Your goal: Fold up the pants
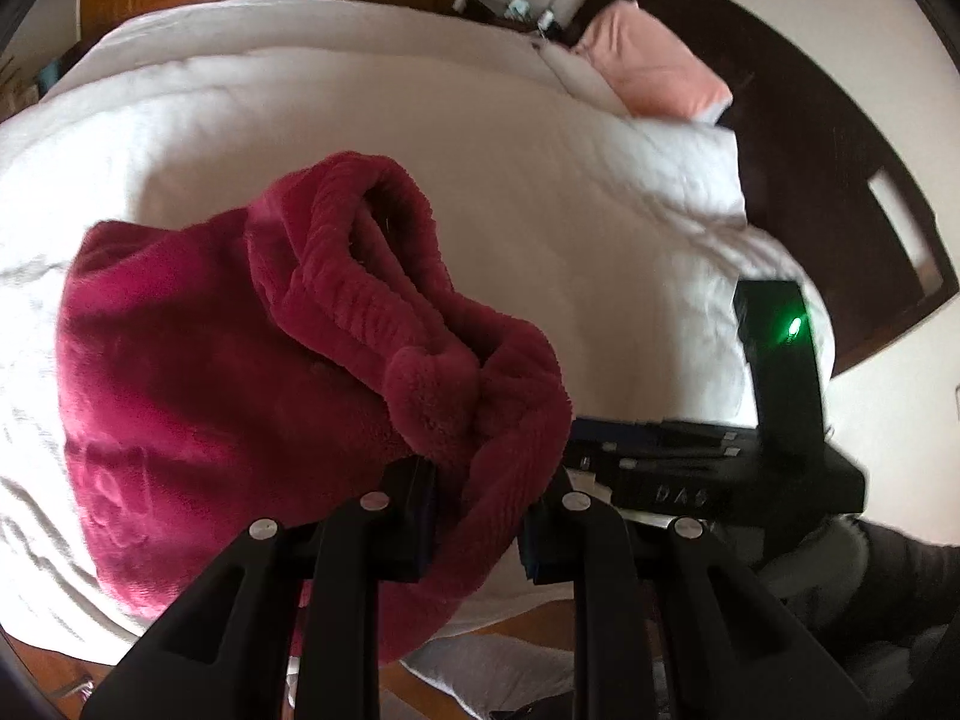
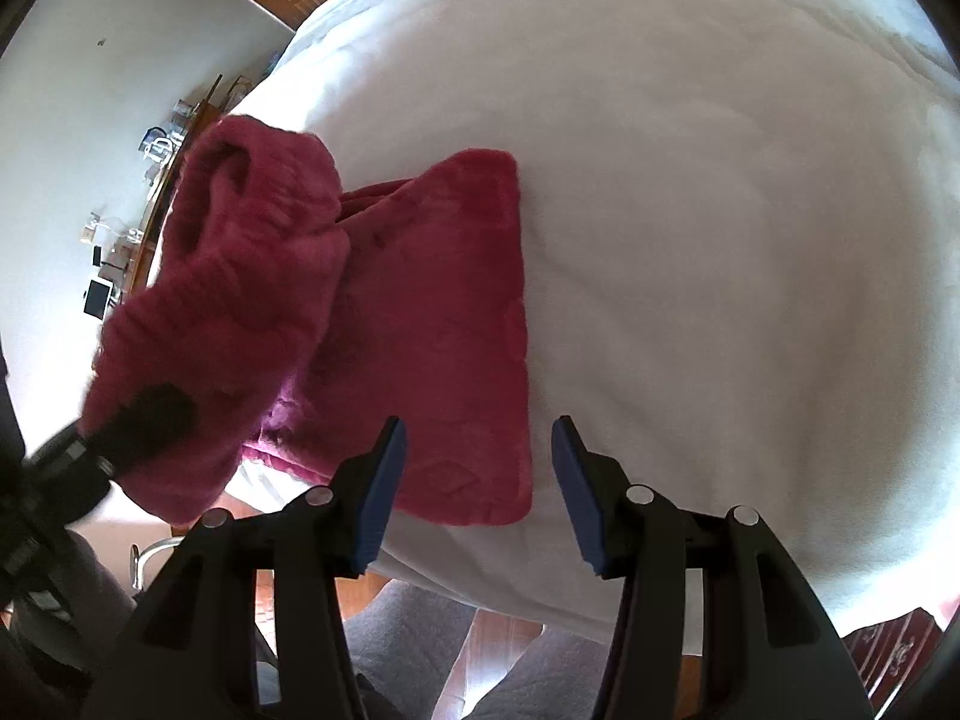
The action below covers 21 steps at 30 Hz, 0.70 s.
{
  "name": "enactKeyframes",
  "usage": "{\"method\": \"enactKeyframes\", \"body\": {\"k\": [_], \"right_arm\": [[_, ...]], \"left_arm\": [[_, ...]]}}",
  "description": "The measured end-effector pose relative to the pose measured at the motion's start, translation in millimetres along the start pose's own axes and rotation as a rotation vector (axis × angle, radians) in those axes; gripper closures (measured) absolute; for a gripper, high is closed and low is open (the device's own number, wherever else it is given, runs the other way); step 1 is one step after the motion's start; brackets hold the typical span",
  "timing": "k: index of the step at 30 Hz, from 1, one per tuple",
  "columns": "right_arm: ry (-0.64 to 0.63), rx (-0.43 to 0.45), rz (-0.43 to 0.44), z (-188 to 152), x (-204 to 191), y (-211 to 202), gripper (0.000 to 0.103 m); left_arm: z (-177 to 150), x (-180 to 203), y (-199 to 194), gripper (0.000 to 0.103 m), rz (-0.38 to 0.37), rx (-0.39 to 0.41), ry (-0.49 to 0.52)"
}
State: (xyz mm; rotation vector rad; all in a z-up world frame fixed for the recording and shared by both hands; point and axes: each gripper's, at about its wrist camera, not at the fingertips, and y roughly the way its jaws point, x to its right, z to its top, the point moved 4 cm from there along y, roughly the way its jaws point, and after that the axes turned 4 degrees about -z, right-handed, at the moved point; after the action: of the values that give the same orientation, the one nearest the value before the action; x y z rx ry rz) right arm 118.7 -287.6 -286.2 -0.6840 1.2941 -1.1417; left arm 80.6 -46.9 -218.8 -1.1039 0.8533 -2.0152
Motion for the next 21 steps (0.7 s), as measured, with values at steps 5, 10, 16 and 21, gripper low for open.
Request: {"method": "enactKeyframes", "body": {"k": [5, 10, 16, 21], "right_arm": [[0.038, 0.009, 0.009, 5, 12, -4, 0.051], [0.046, 0.018, 0.006, 7, 17, -6, 0.051], [0.039, 0.021, 0.018, 8, 15, -9, 0.051], [0.033, 0.03, 0.034, 9, 11, -12, 0.051]], "left_arm": [[-10, 1, 18, 0.083, -0.007, -0.037, 0.007], [-18, 6, 35, 0.082, 0.001, -0.065, 0.028], [-23, -3, 37, 0.066, -0.002, -0.071, -0.015], [-26, -1, 26, 0.058, -0.048, -0.058, -0.022]]}}
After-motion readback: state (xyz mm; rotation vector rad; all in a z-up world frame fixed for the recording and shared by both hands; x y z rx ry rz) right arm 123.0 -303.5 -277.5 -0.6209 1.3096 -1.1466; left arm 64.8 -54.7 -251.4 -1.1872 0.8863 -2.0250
